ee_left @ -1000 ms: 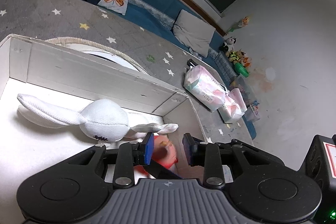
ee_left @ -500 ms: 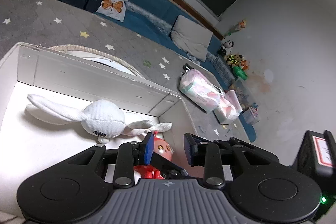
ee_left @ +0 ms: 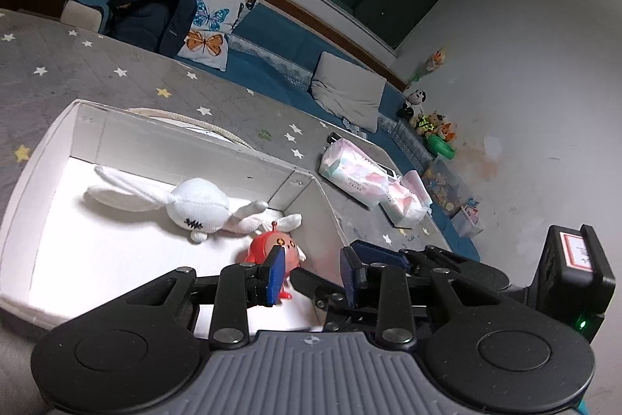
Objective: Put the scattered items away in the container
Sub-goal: 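Carry the red toy with the left gripper and release it into the box, then move the left gripper out of the box down to the green alien toy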
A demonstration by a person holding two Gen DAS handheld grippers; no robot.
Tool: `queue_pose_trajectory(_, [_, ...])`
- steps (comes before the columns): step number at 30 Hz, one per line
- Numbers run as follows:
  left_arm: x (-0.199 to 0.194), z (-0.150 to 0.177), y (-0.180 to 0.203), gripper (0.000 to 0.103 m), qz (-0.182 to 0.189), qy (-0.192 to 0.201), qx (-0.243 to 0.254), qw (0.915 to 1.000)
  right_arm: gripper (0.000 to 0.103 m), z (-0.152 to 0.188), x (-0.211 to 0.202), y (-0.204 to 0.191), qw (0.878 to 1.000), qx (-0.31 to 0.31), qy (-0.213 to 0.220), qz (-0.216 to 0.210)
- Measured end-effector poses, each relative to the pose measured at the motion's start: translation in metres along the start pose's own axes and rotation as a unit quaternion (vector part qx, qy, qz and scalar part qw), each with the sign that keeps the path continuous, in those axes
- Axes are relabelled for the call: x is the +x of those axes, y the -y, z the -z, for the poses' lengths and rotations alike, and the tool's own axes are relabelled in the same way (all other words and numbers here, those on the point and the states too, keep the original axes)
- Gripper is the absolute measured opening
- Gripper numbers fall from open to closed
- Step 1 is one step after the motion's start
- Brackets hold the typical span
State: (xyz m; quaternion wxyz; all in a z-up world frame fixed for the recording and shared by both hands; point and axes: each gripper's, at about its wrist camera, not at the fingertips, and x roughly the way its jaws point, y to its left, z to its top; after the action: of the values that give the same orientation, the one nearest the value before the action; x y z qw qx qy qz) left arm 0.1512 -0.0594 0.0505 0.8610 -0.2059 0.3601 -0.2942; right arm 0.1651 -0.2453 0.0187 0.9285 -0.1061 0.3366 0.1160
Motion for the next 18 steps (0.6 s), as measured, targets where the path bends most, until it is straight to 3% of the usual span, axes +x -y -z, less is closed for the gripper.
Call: queue_pose_trajectory(18, [-0.037, 0.052, 0.013, 0.034, -0.029, 0.006, 0.009, 0.9995, 0.07, 0.049, -0.063, -0.012, 0.999, 0.016, 0.045, -0.015])
